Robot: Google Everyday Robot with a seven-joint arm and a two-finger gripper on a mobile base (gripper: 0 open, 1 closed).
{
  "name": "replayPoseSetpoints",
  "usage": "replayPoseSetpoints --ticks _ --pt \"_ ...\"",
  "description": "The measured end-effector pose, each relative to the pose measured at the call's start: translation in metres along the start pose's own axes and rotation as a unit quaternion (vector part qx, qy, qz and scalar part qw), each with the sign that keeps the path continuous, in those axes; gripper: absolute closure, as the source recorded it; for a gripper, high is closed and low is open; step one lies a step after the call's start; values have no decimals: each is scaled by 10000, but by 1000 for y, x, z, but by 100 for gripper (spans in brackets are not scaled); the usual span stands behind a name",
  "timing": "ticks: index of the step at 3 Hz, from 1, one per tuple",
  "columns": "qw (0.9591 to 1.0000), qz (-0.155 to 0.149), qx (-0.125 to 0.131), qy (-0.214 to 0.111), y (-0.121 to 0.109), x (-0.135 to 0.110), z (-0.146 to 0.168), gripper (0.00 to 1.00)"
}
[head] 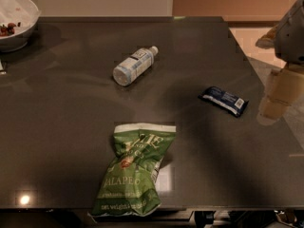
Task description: Move rxbar blueberry near blue plastic bottle
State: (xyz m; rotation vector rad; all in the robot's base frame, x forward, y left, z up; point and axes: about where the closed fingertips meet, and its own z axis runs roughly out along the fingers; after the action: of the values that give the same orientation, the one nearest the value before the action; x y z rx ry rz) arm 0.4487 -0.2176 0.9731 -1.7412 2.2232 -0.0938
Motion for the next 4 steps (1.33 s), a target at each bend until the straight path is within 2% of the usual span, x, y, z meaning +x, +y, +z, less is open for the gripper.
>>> replayPoseSetpoints --ticks 1,2,4 --pt "9997 220 -137 16 -21 5 25 0" --pt "9979 575 -301 -19 -42 8 57 0" --pt "9923 1109 -501 -235 -77 11 115 0"
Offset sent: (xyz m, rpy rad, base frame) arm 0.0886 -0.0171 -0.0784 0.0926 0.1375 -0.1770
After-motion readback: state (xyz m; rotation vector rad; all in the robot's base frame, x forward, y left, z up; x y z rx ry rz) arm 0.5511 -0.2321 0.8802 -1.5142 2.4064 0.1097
